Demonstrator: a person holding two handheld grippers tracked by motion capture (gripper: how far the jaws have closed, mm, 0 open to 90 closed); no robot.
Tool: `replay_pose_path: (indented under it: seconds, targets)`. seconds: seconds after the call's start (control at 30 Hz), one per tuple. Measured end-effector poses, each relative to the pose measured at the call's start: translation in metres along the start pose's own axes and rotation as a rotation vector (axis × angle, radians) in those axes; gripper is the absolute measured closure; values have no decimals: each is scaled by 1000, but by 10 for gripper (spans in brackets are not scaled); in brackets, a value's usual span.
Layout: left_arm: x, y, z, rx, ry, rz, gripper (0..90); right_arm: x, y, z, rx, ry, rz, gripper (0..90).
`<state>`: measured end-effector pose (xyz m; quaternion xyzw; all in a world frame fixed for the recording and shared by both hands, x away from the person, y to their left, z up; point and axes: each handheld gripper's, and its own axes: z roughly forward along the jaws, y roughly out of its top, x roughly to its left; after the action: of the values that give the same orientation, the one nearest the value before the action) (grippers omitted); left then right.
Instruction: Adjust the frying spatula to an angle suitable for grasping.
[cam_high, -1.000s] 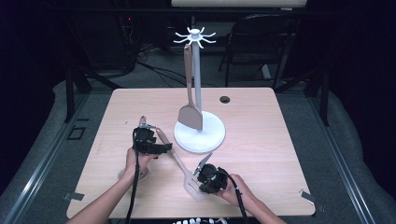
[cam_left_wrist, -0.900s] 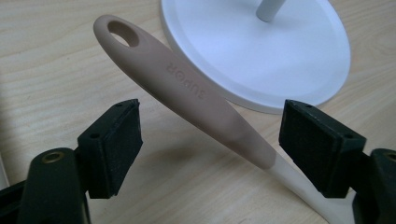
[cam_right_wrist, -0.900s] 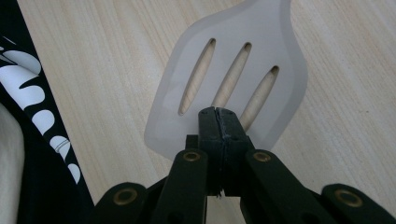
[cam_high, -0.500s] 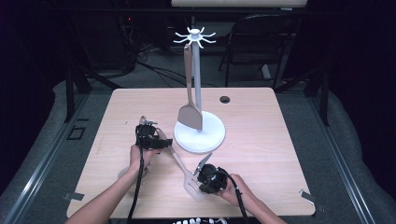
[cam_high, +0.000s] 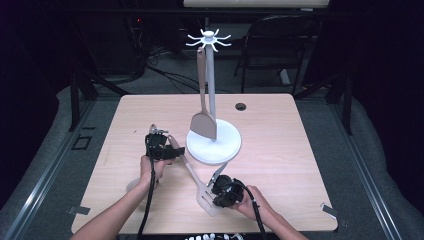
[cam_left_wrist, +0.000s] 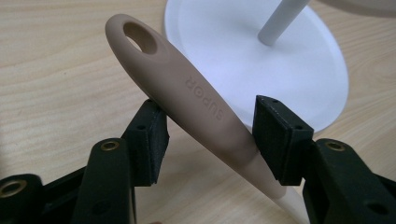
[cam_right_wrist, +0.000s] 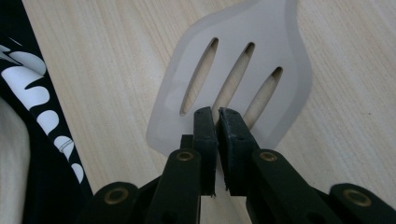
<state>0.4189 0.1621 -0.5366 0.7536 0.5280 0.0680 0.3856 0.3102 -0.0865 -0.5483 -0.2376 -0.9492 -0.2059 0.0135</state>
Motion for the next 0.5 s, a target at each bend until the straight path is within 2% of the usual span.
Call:
replay_pose_path:
  seconds: [0.07, 0.17, 0.2, 0.27, 0.3, 0.33, 0.37, 0.4, 0.43, 0.47, 0.5]
  targets:
    - [-1, 0, -3, -17, -10, 4, 479, -2, -1, 0, -14, 26, 25, 836]
    - [-4, 0, -7, -44, -21, 8, 489, -2, 0, 0, -20, 32, 33, 807]
    - [-4, -1, -8, -48, -24, 11, 500, -4, 0, -3, -8, 14, 24, 777]
    - [-6, -1, -10, -65, -27, 16, 508, -5, 1, -5, -42, 21, 46, 749]
    - [-7, -1, -11, -72, -29, 13, 511, -7, 1, -8, -40, 9, 37, 730]
    - [-8, -1, -12, -77, -29, 19, 514, -7, 1, -10, -65, 7, 54, 710]
    - [-8, -1, -13, -83, -31, 19, 514, -7, 1, -10, -65, 7, 54, 710]
    - [-9, -1, -14, -88, -34, 21, 517, -8, 2, -11, -88, 11, 70, 692]
    - [-10, -2, -16, -95, -37, 29, 523, -9, 4, -12, -126, -7, 95, 655]
    - [-10, -2, -16, -95, -37, 29, 526, -9, 4, -12, -126, -7, 95, 655]
    - [-11, -2, -16, -103, -42, 26, 530, -10, 7, -12, -155, -23, 115, 629]
